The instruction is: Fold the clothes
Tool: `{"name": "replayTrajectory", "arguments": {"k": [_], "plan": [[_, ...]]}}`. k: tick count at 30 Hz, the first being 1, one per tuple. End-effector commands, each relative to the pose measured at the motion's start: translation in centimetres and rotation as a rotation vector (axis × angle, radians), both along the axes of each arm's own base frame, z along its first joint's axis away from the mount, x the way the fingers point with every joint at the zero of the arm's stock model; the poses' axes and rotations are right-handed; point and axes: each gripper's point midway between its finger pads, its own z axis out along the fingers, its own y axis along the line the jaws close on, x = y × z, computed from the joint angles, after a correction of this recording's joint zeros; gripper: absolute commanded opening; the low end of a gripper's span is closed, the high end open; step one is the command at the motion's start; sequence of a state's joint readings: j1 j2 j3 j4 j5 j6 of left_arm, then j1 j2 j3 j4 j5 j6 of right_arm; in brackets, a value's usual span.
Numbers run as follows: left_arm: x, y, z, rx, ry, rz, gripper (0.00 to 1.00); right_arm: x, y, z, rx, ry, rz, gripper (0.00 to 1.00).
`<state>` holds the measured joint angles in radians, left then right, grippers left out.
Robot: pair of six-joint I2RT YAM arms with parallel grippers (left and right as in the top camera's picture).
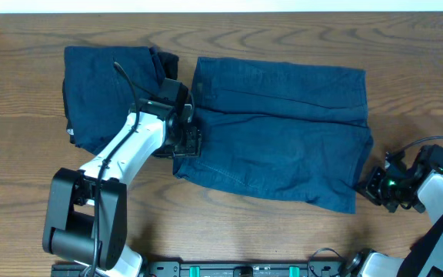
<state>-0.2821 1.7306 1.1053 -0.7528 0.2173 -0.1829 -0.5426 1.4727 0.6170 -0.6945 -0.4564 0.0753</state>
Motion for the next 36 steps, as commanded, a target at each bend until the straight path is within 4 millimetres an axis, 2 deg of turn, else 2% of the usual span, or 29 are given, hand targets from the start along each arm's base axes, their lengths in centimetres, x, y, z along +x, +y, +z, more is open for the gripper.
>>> {"name": "replayTrajectory", "arguments": {"k": [1,10,19,29,36], "plan": [[-0.3,0.5,-0.5,0.019,0.017,0.009,0.68,-0.5,0.9,-0.3,0.032,0.010,0.013,0.01],[-0.3,0.6,-0.5,0.019,0.018,0.009,0.68,-1.8,1.1,-1.3,0.016,0.049,0.019,0.01],[-0.2,0.5,-0.5,0.017,0.012,0.009,0.68,-1.9,1.4,-1.5,0.028,0.040,0.019,0.01],[-0.2,1.0,-0.6,0.045,0.011,0.012,0.69,-3.5,-1.0,-2.7,-0.107,0.161,-0.062,0.01],[-0.2,1.2,-0.6,0.056,0.010,0.013,0.69,-3.2,-1.1,-2.7,-0.106,0.150,-0.068,0.01]]}}
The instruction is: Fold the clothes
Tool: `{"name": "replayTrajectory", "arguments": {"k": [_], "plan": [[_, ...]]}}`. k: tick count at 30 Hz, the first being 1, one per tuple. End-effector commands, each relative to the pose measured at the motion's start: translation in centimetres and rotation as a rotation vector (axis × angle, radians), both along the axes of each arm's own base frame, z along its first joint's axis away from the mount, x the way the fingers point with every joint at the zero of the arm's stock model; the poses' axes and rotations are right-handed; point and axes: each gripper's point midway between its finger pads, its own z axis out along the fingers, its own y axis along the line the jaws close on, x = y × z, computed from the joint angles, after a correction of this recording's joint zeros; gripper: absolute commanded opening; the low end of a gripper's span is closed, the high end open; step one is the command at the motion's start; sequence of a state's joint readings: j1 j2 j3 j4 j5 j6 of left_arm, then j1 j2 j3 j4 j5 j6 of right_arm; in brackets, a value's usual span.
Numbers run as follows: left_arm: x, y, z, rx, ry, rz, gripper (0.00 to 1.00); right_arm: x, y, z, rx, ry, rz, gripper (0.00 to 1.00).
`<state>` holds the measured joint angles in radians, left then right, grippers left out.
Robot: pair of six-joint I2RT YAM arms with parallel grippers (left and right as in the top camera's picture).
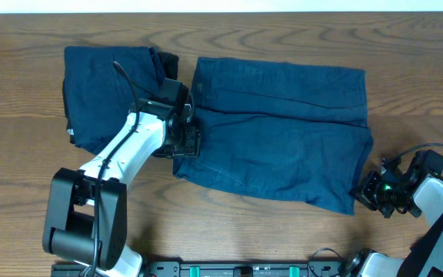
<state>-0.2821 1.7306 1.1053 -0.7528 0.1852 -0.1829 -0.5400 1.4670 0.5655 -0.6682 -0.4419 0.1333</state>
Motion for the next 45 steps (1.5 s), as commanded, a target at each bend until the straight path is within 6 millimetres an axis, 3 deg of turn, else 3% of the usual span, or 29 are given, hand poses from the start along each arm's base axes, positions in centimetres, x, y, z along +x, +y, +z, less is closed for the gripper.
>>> {"name": "replayTrajectory", "arguments": {"k": [1,11,18,20,24,26,35,45], "plan": [[-0.4,0.6,-0.6,0.024,0.021,0.009,0.69,-2.0,-1.6,-1.6,-0.115,0.107,-0.015,0.01],[-2.1,0.4,-1.6,0.002,0.078,-0.009,0.64,-1.8,-1.5,-1.6,-0.110,0.099,-0.016,0.01],[-2.0,-1.3,-1.8,-0.104,0.071,-0.018,0.63,-1.7,-1.6,-1.6,-0.112,0.097,-0.016,0.01],[-1.9,-1.4,-1.8,-0.105,0.065,-0.019,0.50,-1.7,-1.6,-1.6,-0.112,0.097,-0.016,0.01],[-2.0,-1.3,-1.8,-0.104,0.071,-0.018,0.12,-1.8,-1.6,-1.6,-0.112,0.097,-0.016,0.01],[-2.4,-1.2,-1.8,-0.099,0.088,-0.017,0.06,-1.7,-1.6,-1.6,-0.112,0.097,-0.016,0.01],[-3.4,1.5,-2.2,0.048,0.119,0.010,0.06,-1.8,-1.8,-1.6,-0.124,0.101,-0.016,0.01],[-3.9,1.8,-2.2,0.063,0.138,0.011,0.06,-1.9,-1.9,-1.7,-0.131,0.105,-0.017,0.01]]}}
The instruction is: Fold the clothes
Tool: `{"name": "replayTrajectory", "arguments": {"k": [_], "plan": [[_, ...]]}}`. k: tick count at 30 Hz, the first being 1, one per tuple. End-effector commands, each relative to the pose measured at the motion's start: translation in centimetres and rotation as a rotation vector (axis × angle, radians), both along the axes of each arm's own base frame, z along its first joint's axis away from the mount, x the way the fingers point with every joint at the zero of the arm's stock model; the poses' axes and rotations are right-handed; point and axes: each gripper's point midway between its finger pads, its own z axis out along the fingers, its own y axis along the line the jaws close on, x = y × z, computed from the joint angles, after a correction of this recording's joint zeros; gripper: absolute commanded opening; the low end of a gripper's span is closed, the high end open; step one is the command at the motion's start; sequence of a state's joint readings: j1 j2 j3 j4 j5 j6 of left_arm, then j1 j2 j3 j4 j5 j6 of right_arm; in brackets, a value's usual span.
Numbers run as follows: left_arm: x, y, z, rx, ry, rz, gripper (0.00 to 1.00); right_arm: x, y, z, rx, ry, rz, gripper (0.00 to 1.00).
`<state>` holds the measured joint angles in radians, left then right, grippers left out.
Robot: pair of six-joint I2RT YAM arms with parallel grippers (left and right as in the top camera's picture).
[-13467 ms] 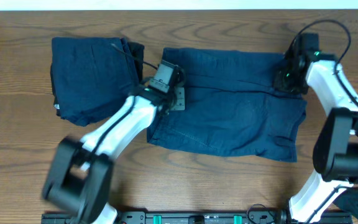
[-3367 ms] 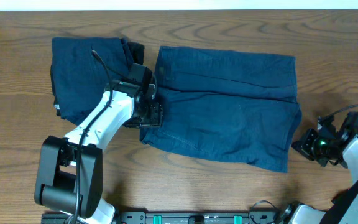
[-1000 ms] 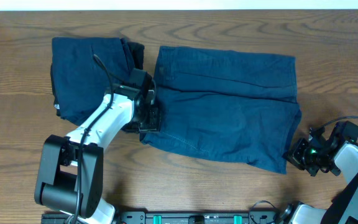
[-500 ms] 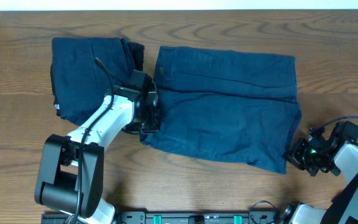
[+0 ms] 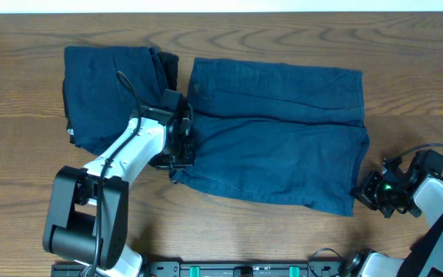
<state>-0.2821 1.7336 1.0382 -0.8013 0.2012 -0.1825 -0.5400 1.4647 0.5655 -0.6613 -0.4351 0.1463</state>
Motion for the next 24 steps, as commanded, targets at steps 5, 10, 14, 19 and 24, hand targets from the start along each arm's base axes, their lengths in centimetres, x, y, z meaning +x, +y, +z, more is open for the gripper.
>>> {"name": "replayTrajectory", "arguments": {"k": [5,10,14,19,24], "plan": [[-0.7,2.3,-0.6,0.114,0.030,0.024,0.06,-2.1,-1.9,-1.7,-0.131,0.114,-0.012,0.01],[-1.3,2.7,-0.5,0.136,0.050,0.024,0.07,-2.1,-1.9,-1.7,-0.131,0.113,-0.012,0.01],[-1.4,2.7,-0.5,0.136,0.054,0.023,0.29,-2.1,-1.9,-1.7,-0.130,0.113,-0.012,0.01],[-1.1,1.8,0.0,0.090,0.056,0.025,0.56,-0.9,-1.4,-0.8,-0.079,0.082,-0.037,0.04],[1.3,1.1,3.0,0.063,-0.037,0.029,0.58,3.0,-1.6,3.4,-0.004,-0.019,-0.073,0.18]]}}
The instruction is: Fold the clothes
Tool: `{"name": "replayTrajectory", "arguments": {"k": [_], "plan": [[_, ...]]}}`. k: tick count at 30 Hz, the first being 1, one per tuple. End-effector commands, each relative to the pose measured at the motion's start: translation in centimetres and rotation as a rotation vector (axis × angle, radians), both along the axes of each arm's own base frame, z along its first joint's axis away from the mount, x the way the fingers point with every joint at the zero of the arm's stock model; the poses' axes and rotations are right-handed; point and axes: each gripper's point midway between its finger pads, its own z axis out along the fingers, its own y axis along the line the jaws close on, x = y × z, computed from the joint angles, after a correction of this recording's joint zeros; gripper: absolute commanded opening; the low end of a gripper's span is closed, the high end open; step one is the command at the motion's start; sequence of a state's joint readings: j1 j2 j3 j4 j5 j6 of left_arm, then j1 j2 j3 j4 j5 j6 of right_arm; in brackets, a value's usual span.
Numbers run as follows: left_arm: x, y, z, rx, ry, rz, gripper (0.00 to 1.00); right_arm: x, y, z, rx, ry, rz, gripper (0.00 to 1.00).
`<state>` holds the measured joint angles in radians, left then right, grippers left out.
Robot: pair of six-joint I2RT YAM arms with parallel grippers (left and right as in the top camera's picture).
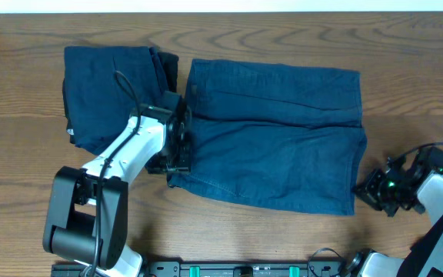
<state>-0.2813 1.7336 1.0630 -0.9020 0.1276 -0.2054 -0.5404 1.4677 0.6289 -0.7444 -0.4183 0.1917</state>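
Blue denim shorts [275, 138] lie spread flat in the middle of the table, waistband to the left. My left gripper [180, 154] sits on the shorts' left edge, apparently shut on the cloth there; its fingertips are hidden under the wrist. My right gripper [360, 189] is at the shorts' lower right hem, its tips touching or just short of the cloth. Whether its jaws are open or shut does not show.
A folded dark blue garment [102, 85] lies at the back left, right beside the shorts. My left arm [121, 158] reaches across its near corner. The table's wooden top [229, 223] shows along the front, with the arm bases at the front edge.
My left gripper has shifted slightly toward the front and left, and the shorts' left edge has gone with it. The right gripper stays at the lower right hem, nearly unmoved.
At first my left gripper was on the shorts' left edge and the right gripper stood off to the right of the hem. Then the right gripper had closed in on the lower right corner. Since then the shorts have shifted a little left and forward with the left gripper.
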Motion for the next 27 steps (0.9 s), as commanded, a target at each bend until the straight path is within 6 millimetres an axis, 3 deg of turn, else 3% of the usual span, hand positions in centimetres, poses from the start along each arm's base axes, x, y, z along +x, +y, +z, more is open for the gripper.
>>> {"name": "replayTrajectory", "arguments": {"k": [1,5,8,10,12,14,17,22,27], "plan": [[3.1,-0.7,3.3,-0.039,-0.122,0.006,0.58,3.5,-1.4,3.4,-0.014,-0.082,-0.031,0.18],[5.7,-1.5,7.0,-0.080,-0.268,0.005,0.58,6.5,-2.9,8.6,-0.053,-0.172,-0.015,0.23],[7.7,-2.6,8.5,-0.143,-0.371,0.001,0.57,8.7,-2.5,11.9,-0.078,-0.259,0.045,0.29],[8.9,-3.8,8.8,-0.206,-0.414,-0.006,0.41,10.2,-1.7,12.8,-0.085,-0.317,0.086,0.32],[10.0,-5.0,8.6,-0.268,-0.446,-0.017,0.29,11.5,-0.6,13.0,-0.099,-0.365,0.138,0.24],[10.6,-5.6,7.8,-0.293,-0.445,-0.022,0.23,12.5,0.9,12.7,-0.108,-0.398,0.215,0.14],[10.5,-5.7,5.6,-0.278,-0.391,-0.019,0.23,12.9,2.2,11.0,-0.157,-0.362,0.288,0.07],[9.8,-5.5,1.2,-0.245,-0.274,-0.009,0.23,12.8,1.2,6.6,-0.304,-0.214,0.331,0.01],[9.3,-5.3,-1.7,-0.225,-0.204,-0.004,0.23,13.2,1.0,2.5,-0.282,-0.132,0.338,0.01]]}}
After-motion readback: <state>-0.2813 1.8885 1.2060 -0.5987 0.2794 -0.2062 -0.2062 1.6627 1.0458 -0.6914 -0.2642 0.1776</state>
